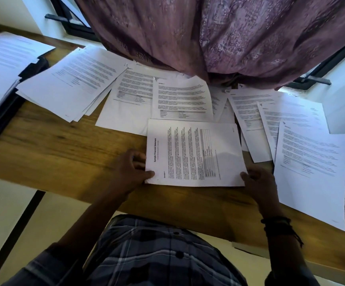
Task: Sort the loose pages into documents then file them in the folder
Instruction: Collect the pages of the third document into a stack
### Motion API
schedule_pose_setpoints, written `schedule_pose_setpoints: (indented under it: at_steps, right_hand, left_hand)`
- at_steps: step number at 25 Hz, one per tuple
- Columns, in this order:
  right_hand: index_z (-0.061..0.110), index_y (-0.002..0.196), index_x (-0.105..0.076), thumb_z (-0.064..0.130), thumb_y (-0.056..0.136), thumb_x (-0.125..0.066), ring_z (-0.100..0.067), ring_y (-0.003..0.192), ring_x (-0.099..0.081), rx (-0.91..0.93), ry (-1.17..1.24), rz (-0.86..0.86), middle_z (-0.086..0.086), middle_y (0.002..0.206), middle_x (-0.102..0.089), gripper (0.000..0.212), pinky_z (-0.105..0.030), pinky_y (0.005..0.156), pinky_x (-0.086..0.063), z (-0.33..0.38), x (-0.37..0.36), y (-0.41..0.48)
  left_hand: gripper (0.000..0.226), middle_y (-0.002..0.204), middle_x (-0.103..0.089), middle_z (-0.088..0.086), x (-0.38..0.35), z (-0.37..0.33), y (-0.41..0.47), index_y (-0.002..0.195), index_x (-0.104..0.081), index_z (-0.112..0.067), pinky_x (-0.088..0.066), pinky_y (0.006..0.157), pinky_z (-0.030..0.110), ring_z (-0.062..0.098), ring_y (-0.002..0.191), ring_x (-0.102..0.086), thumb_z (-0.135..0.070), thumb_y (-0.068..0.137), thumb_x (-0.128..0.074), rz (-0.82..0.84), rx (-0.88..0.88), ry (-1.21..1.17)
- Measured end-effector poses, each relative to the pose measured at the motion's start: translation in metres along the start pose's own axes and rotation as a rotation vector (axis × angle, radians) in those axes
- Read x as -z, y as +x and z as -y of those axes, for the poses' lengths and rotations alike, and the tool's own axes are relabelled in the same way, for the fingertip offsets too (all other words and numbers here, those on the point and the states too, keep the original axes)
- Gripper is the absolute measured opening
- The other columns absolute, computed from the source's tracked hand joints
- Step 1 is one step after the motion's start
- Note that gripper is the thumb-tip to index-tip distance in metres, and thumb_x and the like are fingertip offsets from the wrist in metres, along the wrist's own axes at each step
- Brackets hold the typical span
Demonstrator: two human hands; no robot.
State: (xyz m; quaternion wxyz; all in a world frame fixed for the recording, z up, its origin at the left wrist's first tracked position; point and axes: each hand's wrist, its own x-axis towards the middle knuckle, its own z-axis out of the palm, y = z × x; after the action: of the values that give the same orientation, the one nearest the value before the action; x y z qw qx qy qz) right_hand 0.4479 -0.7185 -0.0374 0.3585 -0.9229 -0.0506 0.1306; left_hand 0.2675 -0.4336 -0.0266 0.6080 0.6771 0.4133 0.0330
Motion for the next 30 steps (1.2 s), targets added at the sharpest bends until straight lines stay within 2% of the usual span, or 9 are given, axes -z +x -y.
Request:
schedule_pose_setpoints:
  at_steps: [3, 7, 11, 14, 18, 23, 26, 28, 30]
  right_hand:
    - [0.008, 0.113, -0.060, 0.036, 0.085, -0.070, -0.029, 0.103, -0.058, 0.259, -0.211, -0.233, -0.012, 0.108, -0.061, 0.041, -0.045, 0.090, -0.050, 0.039, -0.015, 0.000]
    - [0.010, 0.110, -0.066, 0.026, 0.087, -0.072, -0.008, 0.083, -0.057, 0.534, 0.046, 0.282, -0.002, 0.104, -0.065, 0.029, -0.007, 0.067, -0.043, 0.140, -0.076, -0.017]
    - [0.008, 0.083, -0.074, 0.035, 0.085, -0.072, -0.012, 0.074, -0.064, 0.610, -0.097, 0.562, -0.003, 0.082, -0.072, 0.027, -0.026, 0.067, -0.051, 0.191, -0.140, -0.022]
    - [0.018, 0.056, -0.055, 0.053, 0.079, -0.072, -0.016, 0.059, -0.056, 0.598, -0.350, 0.643, 0.003, 0.060, -0.057, 0.045, -0.028, 0.054, -0.039, 0.205, -0.168, -0.027]
    - [0.024, 0.057, -0.041, 0.057, 0.076, -0.071, -0.019, 0.066, -0.054, 0.624, -0.494, 0.616, 0.004, 0.065, -0.049, 0.049, -0.026, 0.054, -0.033, 0.214, -0.186, -0.030]
    - [0.022, 0.057, -0.035, 0.058, 0.068, -0.079, -0.018, 0.059, -0.046, 0.696, -0.529, 0.564, 0.004, 0.061, -0.042, 0.057, -0.025, 0.050, -0.029, 0.212, -0.191, -0.031]
    - [0.022, 0.053, -0.038, 0.046, 0.077, -0.075, -0.022, 0.060, -0.052, 0.703, -0.435, 0.532, 0.000, 0.058, -0.047, 0.050, -0.029, 0.054, -0.033, 0.209, -0.190, -0.032]
    - [0.018, 0.053, -0.053, 0.039, 0.082, -0.072, -0.020, 0.061, -0.060, 0.643, -0.255, 0.560, -0.005, 0.060, -0.059, 0.040, -0.033, 0.055, -0.042, 0.211, -0.179, -0.027]
    - [0.008, 0.069, -0.066, 0.034, 0.085, -0.069, -0.016, 0.064, -0.064, 0.534, -0.033, 0.604, -0.007, 0.068, -0.065, 0.031, -0.038, 0.066, -0.055, 0.211, -0.160, -0.024]
  left_hand:
    - [0.024, 0.089, -0.067, 0.002, -0.006, 0.004, -0.005, 0.081, -0.062, -0.015, -0.055, 0.065, 0.022, 0.017, 0.086, -0.065, 0.002, 0.076, -0.078, -0.021, -0.004, -0.025]
    - [0.014, 0.089, -0.070, 0.004, -0.009, 0.009, -0.011, 0.081, -0.070, -0.009, -0.055, 0.062, 0.013, 0.013, 0.084, -0.067, 0.003, 0.078, -0.076, 0.017, -0.021, -0.098]
    - [0.011, 0.083, -0.071, 0.002, -0.009, 0.017, -0.018, 0.087, -0.074, -0.010, -0.050, 0.060, 0.009, 0.005, 0.070, -0.065, -0.003, 0.080, -0.077, 0.015, -0.044, -0.035]
    - [0.010, 0.078, -0.067, -0.002, -0.009, 0.023, -0.023, 0.091, -0.074, -0.006, -0.049, 0.058, 0.009, 0.003, 0.059, -0.063, -0.003, 0.081, -0.076, 0.035, 0.012, -0.061]
    - [0.019, 0.072, -0.068, -0.001, -0.005, 0.027, -0.027, 0.077, -0.071, -0.022, -0.050, 0.059, 0.013, 0.008, 0.064, -0.063, -0.005, 0.080, -0.077, 0.058, 0.025, -0.095]
    - [0.019, 0.079, -0.067, -0.001, -0.004, 0.028, -0.028, 0.080, -0.068, -0.020, -0.047, 0.055, 0.008, -0.003, 0.055, -0.063, -0.002, 0.081, -0.076, 0.076, 0.064, -0.106]
    - [0.016, 0.075, -0.067, 0.001, -0.007, 0.027, -0.030, 0.081, -0.069, -0.018, -0.046, 0.053, 0.009, 0.001, 0.056, -0.064, -0.003, 0.082, -0.076, 0.068, 0.066, -0.097]
    - [0.012, 0.078, -0.069, 0.001, -0.007, 0.027, -0.032, 0.090, -0.073, -0.016, -0.046, 0.055, 0.009, 0.005, 0.065, -0.064, -0.008, 0.082, -0.077, 0.061, 0.082, -0.091]
    - [0.014, 0.086, -0.070, -0.004, -0.006, 0.026, -0.033, 0.094, -0.074, -0.017, -0.046, 0.056, 0.008, 0.007, 0.074, -0.065, -0.012, 0.082, -0.078, 0.054, 0.116, -0.104]
